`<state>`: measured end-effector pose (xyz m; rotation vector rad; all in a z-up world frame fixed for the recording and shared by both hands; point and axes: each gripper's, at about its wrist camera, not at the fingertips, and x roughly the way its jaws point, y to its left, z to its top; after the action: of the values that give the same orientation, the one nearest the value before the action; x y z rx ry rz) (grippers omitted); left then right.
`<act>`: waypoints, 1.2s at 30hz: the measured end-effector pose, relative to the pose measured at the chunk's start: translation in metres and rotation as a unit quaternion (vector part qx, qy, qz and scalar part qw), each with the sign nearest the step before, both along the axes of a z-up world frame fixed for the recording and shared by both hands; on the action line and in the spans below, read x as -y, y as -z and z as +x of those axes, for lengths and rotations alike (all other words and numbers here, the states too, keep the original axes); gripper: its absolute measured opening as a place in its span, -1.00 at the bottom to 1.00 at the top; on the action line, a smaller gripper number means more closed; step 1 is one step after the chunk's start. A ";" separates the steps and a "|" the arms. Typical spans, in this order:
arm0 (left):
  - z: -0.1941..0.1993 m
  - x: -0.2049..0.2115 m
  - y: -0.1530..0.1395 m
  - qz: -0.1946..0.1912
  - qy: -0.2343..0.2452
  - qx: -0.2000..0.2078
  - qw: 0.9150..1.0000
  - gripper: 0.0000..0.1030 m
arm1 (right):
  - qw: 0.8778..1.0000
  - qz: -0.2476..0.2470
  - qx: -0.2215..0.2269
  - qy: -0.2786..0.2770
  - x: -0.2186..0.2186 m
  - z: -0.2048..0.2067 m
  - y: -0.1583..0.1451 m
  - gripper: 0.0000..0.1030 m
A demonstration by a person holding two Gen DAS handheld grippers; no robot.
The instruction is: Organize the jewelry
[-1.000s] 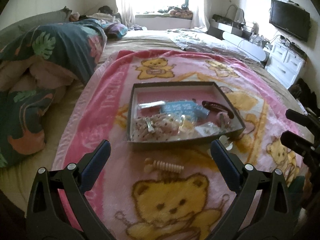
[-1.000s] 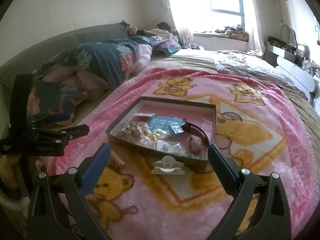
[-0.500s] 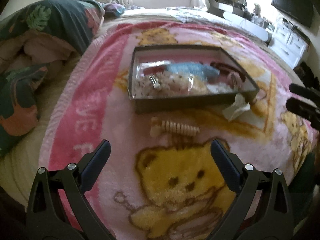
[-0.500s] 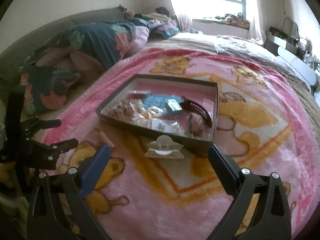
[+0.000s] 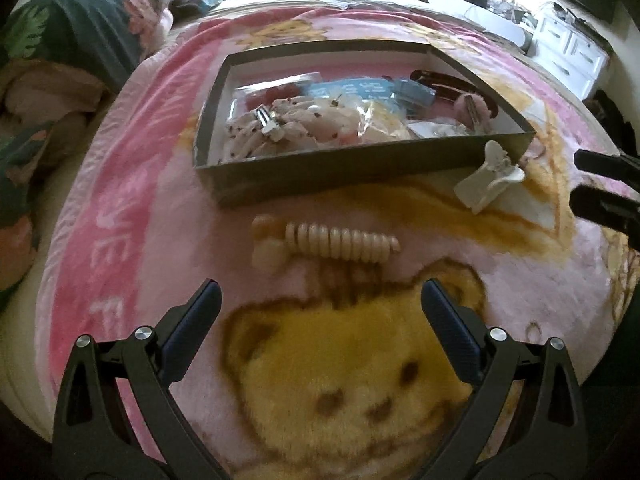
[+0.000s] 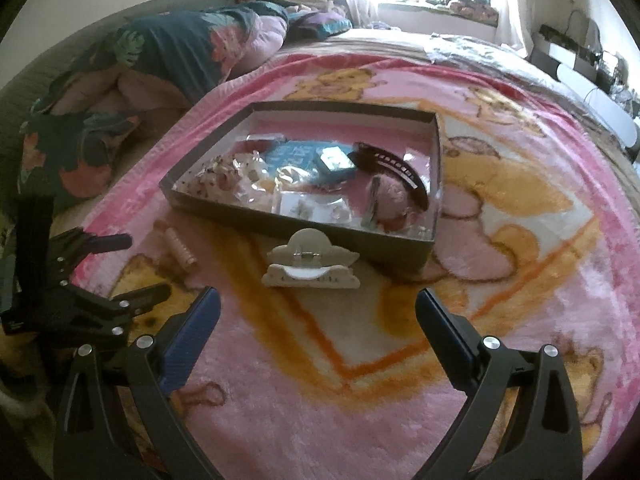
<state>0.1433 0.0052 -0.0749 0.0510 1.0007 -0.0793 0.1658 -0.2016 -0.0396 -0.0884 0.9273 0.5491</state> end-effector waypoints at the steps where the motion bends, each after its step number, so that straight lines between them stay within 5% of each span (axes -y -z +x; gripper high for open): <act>1: 0.005 0.000 0.001 -0.002 0.000 -0.002 1.000 0.82 | 1.000 0.002 -0.003 -0.002 -0.002 0.002 0.002 0.89; 15: 0.034 0.001 0.015 -0.024 -0.007 -0.006 1.000 0.80 | 0.998 0.000 -0.065 -0.001 -0.024 0.044 0.037 0.89; 19: 0.034 0.001 0.016 -0.020 -0.009 -0.006 1.000 0.38 | 0.997 -0.010 -0.072 0.001 -0.029 0.050 0.045 0.87; 24: 0.029 -0.001 0.009 -0.025 -0.003 -0.002 1.000 0.26 | 0.997 -0.011 -0.076 -0.001 -0.034 0.053 0.050 0.45; 33: 0.014 -0.025 -0.012 -0.056 -0.028 0.013 0.998 0.26 | 0.998 0.014 -0.060 -0.030 -0.039 0.028 0.031 0.44; 36: 0.008 -0.035 -0.026 -0.062 -0.039 0.023 0.997 0.26 | 0.997 0.031 -0.054 -0.045 -0.040 0.021 0.016 -0.32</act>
<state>0.1515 0.0404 -0.0490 -0.1003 0.9487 -0.0682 0.1865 -0.1618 -0.0553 -0.0448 1.0129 0.6720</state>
